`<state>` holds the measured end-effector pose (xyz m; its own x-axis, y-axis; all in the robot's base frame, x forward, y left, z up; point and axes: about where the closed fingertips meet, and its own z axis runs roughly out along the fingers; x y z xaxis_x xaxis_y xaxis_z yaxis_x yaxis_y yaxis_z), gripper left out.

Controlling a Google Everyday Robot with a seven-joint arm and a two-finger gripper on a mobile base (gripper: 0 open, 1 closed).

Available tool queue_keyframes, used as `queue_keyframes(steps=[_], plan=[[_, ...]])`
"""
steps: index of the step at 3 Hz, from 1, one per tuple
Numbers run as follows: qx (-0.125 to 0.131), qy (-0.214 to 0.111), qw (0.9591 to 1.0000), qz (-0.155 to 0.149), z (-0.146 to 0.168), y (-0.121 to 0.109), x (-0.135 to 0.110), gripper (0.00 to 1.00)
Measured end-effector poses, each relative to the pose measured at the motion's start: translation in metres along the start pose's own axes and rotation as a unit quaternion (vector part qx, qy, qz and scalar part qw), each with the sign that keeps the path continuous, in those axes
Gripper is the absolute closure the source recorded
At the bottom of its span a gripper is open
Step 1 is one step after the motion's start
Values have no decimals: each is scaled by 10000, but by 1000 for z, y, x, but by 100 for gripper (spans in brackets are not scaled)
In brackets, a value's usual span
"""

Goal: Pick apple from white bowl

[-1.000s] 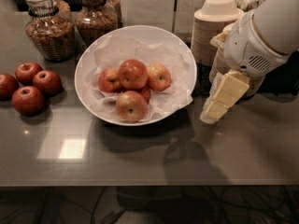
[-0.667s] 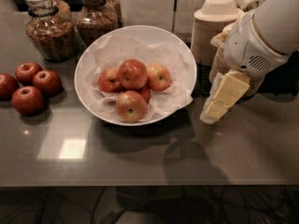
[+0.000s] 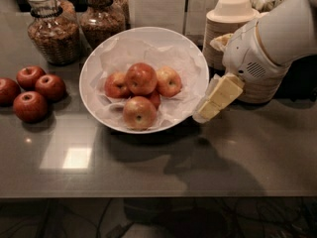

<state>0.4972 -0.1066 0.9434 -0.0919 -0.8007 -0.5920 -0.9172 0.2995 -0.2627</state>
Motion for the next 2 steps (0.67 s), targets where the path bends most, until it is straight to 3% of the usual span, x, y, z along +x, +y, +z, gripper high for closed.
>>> queue_keyframes(steps=[1,2], plan=[[-26,-472,9988,95,19,-11,-14,0],[-203,-781,9967,62,33,-8,-33,0]])
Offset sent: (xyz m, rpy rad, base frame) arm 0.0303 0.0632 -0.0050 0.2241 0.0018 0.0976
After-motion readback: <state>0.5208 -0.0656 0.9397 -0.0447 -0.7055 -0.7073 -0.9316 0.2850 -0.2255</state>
